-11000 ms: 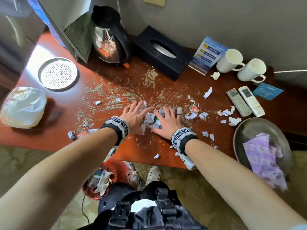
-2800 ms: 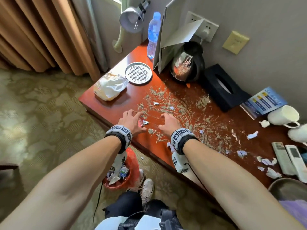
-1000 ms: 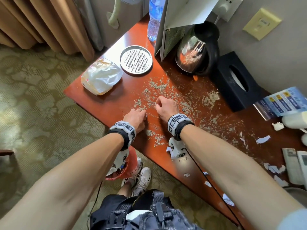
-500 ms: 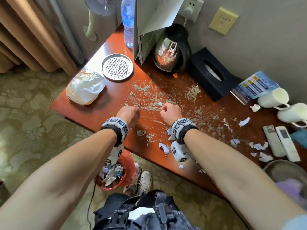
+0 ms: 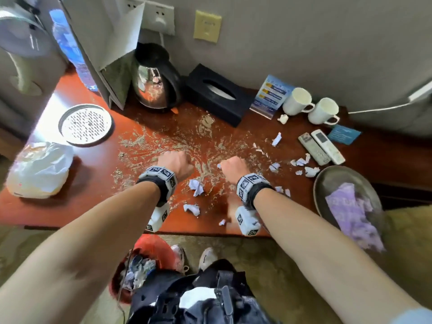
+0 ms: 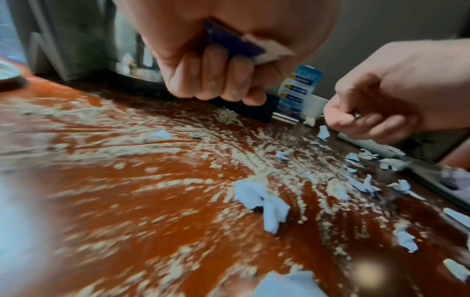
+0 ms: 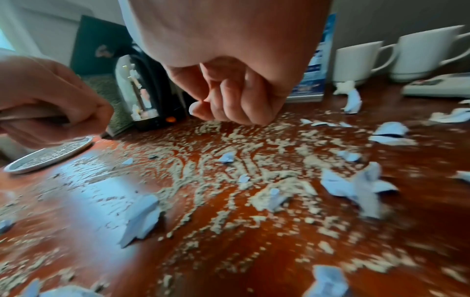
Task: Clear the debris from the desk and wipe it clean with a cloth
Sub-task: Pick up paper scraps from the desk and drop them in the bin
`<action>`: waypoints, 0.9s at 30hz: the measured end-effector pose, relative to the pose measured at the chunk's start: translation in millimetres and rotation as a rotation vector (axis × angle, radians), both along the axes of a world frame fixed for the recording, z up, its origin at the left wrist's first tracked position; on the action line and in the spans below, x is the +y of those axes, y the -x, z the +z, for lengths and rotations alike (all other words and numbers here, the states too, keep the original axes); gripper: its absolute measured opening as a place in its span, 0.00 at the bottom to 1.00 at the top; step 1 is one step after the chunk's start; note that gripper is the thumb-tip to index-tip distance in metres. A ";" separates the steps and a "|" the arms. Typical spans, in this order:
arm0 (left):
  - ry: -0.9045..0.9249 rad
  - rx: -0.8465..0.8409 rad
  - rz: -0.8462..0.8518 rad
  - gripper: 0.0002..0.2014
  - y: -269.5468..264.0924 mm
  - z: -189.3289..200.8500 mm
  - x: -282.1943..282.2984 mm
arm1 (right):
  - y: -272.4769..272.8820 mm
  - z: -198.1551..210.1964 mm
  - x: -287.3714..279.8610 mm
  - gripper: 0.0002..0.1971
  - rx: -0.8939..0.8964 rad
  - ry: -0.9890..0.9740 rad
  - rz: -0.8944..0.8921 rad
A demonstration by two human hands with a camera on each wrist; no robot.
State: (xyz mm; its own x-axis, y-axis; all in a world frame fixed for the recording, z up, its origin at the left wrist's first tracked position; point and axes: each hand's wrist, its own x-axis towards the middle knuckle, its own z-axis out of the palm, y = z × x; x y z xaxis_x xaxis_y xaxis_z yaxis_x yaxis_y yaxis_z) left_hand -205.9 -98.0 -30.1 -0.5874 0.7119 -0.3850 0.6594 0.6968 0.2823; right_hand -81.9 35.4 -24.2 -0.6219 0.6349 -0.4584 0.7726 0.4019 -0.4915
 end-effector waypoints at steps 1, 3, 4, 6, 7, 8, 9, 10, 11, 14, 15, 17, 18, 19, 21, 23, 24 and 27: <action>-0.001 -0.001 -0.038 0.12 -6.1 0.5 10.3 | -11.0 -2.3 6.6 0.16 -0.026 -0.023 0.005; 0.010 -0.008 -0.102 0.13 -19.5 1.2 32.0 | -30.8 -3.4 18.8 0.20 -0.040 -0.002 -0.073; 0.023 0.000 -0.126 0.14 -26.0 2.1 43.1 | -41.4 -2.8 25.0 0.22 -0.058 -0.001 -0.085; 0.037 0.015 -0.183 0.14 -38.7 1.2 64.2 | -61.9 -1.4 37.9 0.24 -0.068 -0.026 -0.113; 0.041 0.015 -0.211 0.15 -44.8 -2.1 75.1 | -72.3 -0.2 45.0 0.23 -0.070 -0.037 -0.126; 0.051 0.008 -0.233 0.17 -51.2 -5.1 86.1 | -83.0 0.7 53.5 0.21 -0.076 -0.044 -0.138; 0.059 0.005 -0.259 0.21 -57.6 -8.0 96.7 | -93.5 1.5 61.6 0.18 -0.096 -0.057 -0.147; 0.071 0.013 -0.282 0.25 -64.1 -9.6 107.4 | -103.3 1.1 71.4 0.14 -0.115 -0.078 -0.154; 0.075 0.031 -0.299 0.27 -69.9 -12.4 118.8 | -113.6 1.4 82.0 0.11 -0.135 -0.091 -0.171; 0.100 0.054 -0.319 0.23 -84.6 -14.2 151.3 | -141.6 3.0 116.1 0.16 -0.210 -0.109 -0.233; 0.099 0.060 -0.322 0.23 -88.8 -14.9 161.1 | -148.6 2.9 128.6 0.19 -0.242 -0.124 -0.227; 0.102 0.077 -0.330 0.27 -97.6 -14.2 179.9 | -161.0 -0.8 154.9 0.23 -0.293 -0.162 -0.205; 0.104 0.081 -0.321 0.31 -101.6 -14.7 188.7 | -165.3 -2.9 166.1 0.26 -0.306 -0.173 -0.201; 0.104 0.080 -0.310 0.34 -106.4 -16.2 198.0 | -170.1 -7.1 178.2 0.28 -0.315 -0.177 -0.201; 0.108 0.055 -0.271 0.35 -114.3 -16.2 210.2 | -175.2 -13.4 194.6 0.31 -0.303 -0.168 -0.217; 0.104 0.039 -0.233 0.32 -121.8 -16.5 224.0 | -179.8 -22.3 211.6 0.35 -0.282 -0.142 -0.246; 0.100 0.039 -0.224 0.32 -124.2 -17.3 232.6 | -180.5 -24.4 219.3 0.38 -0.280 -0.129 -0.253; 0.103 0.022 -0.220 0.32 -127.6 -22.2 249.2 | -181.4 -33.4 234.0 0.44 -0.291 -0.109 -0.254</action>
